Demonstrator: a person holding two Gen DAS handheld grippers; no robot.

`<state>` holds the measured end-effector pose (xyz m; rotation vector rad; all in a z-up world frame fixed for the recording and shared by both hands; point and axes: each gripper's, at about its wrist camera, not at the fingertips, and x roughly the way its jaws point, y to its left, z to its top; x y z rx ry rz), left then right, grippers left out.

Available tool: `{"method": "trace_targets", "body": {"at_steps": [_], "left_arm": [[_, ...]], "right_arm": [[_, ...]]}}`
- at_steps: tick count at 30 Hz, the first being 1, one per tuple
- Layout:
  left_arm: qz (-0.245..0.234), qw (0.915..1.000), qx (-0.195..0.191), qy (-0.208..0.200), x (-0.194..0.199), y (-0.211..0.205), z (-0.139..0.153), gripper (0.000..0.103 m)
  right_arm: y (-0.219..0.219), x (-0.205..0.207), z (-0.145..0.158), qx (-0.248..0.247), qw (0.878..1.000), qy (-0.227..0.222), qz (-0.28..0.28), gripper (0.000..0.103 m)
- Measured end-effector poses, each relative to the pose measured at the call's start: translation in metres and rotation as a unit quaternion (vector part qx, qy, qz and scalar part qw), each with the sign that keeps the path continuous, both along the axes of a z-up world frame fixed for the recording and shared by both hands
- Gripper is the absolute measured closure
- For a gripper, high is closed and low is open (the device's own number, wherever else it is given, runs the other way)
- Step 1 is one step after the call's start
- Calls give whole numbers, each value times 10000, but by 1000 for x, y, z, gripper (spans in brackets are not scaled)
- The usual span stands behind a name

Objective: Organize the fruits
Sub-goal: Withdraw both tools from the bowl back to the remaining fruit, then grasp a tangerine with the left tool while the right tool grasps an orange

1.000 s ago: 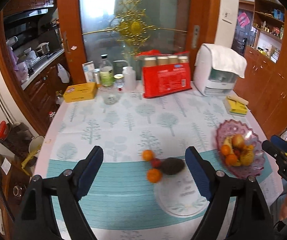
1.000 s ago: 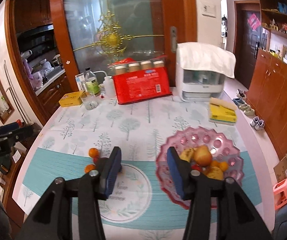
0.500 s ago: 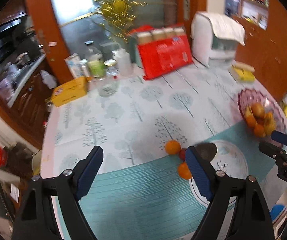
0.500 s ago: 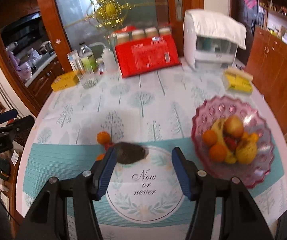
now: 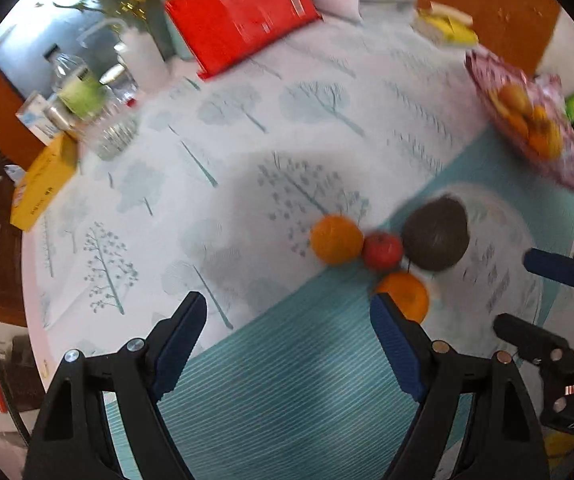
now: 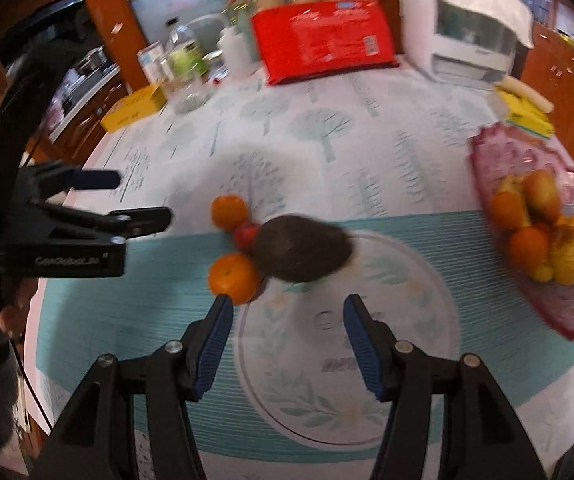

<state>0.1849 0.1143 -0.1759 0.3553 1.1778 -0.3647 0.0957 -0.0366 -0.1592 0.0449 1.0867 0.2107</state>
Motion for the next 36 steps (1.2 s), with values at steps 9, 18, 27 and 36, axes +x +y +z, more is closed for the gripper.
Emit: {"method": "trace_targets", "body": {"at_steps": [9, 18, 27, 36], "left_arm": [[92, 9997, -1, 233, -5, 24, -17, 20], [10, 9999, 14, 137, 2, 31, -1, 20], [-57, 9994, -152, 296, 29, 7, -21, 20], [1111, 9819, -1362, 709, 57, -4, -37, 20]], "right_arm": [[38, 21, -46, 346, 9986, 311, 254, 45], [54, 33, -69, 120, 9998, 170, 57, 45], [34, 16, -67, -103, 9997, 198, 81, 60], [-13, -4, -62, -53, 9985, 336, -425, 60]]}}
